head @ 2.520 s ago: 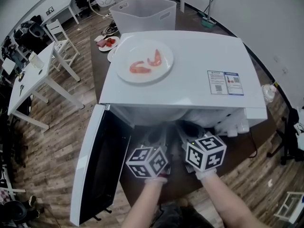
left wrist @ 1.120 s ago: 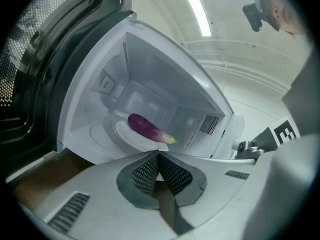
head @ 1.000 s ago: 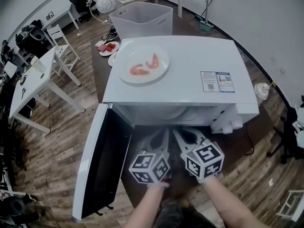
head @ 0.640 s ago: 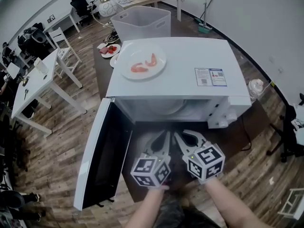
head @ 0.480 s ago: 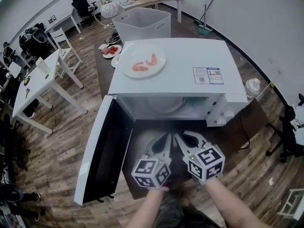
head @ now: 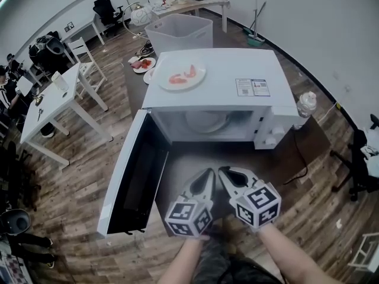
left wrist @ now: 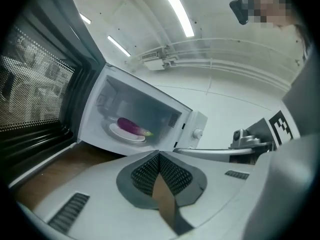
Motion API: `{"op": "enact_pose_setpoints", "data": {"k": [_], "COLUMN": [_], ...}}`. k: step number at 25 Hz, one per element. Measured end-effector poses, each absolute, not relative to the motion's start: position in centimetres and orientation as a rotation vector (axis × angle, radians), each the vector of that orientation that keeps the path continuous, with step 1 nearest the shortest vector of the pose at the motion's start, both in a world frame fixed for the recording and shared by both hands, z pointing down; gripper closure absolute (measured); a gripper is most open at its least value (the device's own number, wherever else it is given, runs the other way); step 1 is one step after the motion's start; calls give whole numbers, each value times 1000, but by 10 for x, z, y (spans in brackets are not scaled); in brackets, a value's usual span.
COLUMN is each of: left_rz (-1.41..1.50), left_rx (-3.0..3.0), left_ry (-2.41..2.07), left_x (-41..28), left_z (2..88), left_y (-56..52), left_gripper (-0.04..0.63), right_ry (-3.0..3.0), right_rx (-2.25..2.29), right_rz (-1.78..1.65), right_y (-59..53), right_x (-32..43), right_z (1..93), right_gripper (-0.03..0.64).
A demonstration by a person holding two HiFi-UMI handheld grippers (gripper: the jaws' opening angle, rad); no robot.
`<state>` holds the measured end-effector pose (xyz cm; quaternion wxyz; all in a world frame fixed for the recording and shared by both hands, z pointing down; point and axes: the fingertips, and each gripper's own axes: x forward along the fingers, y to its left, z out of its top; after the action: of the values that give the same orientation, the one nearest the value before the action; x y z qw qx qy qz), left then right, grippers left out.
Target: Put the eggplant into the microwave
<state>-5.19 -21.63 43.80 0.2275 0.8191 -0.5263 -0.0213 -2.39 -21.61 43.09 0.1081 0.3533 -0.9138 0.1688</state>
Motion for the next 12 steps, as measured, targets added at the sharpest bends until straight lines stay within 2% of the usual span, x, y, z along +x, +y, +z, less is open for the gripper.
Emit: {"op": "enact_pose_setpoints", "data": {"k": [12], "left_rz": [-42], "left_rx": [2284], "left_ry": [-1457], "left_x": [-45], "left_z": [422], "left_y": [-163], "left_gripper": [583], "right_ry": [-2699], "right_rx": [1019], "right_rz": [436], "right_y": [-164], "right_x": [-12], "right_z": [415], "right_gripper": [615]}}
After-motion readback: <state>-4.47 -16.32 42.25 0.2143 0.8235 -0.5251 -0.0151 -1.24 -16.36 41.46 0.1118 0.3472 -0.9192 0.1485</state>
